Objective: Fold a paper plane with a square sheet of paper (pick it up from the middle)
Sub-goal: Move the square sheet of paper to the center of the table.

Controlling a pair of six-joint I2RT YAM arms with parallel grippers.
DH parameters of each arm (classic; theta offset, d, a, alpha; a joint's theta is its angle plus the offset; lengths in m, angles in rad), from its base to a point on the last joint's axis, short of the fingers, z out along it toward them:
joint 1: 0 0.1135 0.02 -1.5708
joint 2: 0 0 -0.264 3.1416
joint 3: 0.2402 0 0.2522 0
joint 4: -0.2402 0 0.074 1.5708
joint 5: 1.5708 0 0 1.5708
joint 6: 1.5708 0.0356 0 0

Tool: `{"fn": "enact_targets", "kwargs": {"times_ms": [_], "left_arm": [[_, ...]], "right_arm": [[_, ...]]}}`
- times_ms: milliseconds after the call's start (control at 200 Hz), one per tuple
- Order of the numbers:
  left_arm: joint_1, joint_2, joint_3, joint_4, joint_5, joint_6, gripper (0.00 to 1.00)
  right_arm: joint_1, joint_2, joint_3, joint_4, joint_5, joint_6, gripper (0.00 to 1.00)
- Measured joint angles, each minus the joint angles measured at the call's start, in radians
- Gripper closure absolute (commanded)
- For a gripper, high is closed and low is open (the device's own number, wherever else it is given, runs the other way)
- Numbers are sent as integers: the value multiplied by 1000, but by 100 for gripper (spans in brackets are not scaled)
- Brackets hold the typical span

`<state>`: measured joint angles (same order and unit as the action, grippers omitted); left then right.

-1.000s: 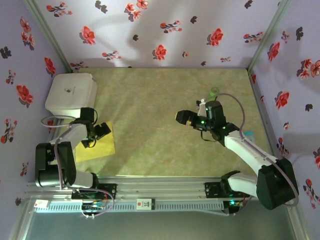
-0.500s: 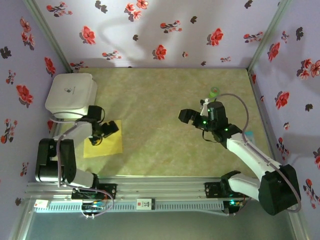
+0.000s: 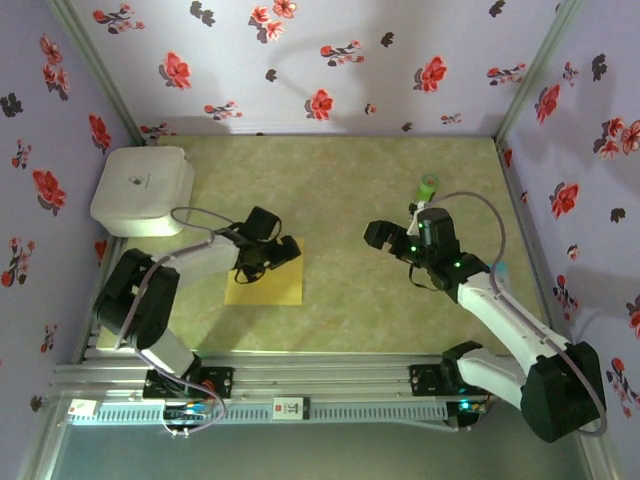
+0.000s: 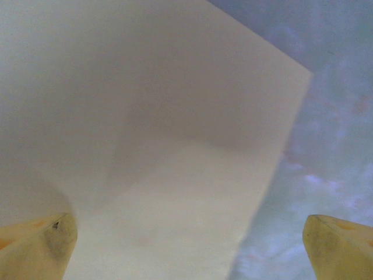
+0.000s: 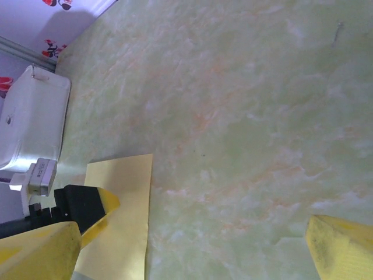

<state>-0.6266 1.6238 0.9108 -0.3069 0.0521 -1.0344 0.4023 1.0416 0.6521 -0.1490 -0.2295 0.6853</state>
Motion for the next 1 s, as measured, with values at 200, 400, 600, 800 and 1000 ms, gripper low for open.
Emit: {"fn": "enact_targets", "kwargs": {"times_ms": [200,400,600,800,1000], "left_arm": [[-118,48,118,-26,-77,-80,0],[-115,4,198,-121,-190,25,0],[-20,-13,203,-280,-237,235,0],[24,57,223,-381,-222,424,3],[32,160,265,-424,-171,509,3]], "right_arm": [[0,-35,-21,-22,37,4,1],[0,-49,-23,-29,43,4,1],[0,-33,-23,-29,19,4,1],[0,-12,-23,-29,-3,7,1],[0,-13,-23,-29,-19,8,1]]}}
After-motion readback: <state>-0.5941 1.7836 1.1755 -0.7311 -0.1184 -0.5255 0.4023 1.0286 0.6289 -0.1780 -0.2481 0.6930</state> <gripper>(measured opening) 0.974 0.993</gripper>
